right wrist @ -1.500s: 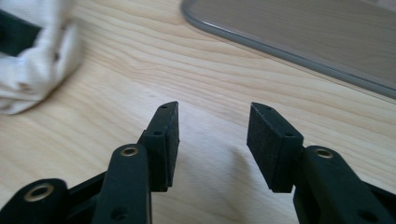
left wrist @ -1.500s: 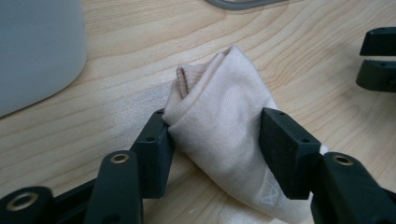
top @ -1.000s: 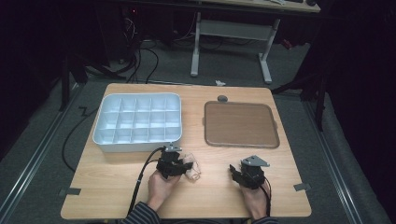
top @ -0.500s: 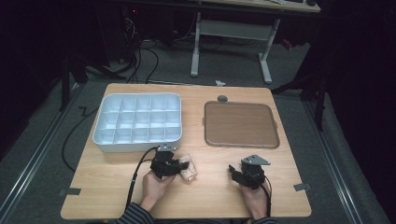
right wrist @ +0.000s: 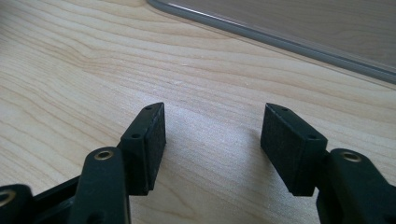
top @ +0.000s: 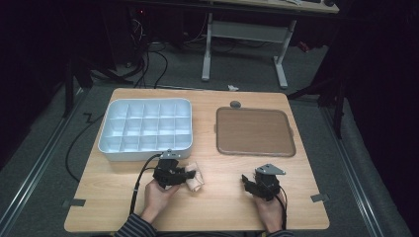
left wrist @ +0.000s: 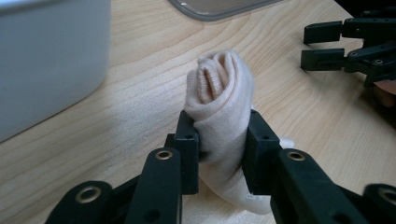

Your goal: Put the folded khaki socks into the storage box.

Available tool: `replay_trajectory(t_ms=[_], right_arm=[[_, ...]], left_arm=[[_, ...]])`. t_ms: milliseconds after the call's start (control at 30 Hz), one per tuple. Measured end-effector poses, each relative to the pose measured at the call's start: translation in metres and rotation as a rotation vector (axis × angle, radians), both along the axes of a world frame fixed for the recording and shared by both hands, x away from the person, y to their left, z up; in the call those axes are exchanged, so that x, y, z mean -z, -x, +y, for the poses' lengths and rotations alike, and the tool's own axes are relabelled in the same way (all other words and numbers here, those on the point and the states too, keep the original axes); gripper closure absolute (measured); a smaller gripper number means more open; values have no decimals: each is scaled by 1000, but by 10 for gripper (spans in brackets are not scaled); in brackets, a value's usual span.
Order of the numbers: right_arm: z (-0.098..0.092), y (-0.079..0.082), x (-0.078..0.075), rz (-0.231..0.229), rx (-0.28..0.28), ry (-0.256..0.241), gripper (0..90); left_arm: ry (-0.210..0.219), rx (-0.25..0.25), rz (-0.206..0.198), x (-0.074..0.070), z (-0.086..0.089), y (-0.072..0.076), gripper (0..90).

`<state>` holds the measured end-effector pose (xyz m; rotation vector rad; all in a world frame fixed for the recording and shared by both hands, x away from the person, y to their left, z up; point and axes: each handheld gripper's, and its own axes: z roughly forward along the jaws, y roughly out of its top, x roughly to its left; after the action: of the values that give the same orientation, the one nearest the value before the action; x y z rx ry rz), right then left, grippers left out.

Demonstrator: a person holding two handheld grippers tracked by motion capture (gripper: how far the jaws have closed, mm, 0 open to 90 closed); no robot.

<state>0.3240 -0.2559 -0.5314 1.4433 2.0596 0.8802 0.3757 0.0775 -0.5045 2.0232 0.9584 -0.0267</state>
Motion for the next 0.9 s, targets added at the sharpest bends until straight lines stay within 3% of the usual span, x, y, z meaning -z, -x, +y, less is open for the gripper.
replay_trajectory(t_ms=[900], right_arm=[[0,-1,0,1,0,-3,393]], left_arm=[[19,1,10,-14,23,2,716]])
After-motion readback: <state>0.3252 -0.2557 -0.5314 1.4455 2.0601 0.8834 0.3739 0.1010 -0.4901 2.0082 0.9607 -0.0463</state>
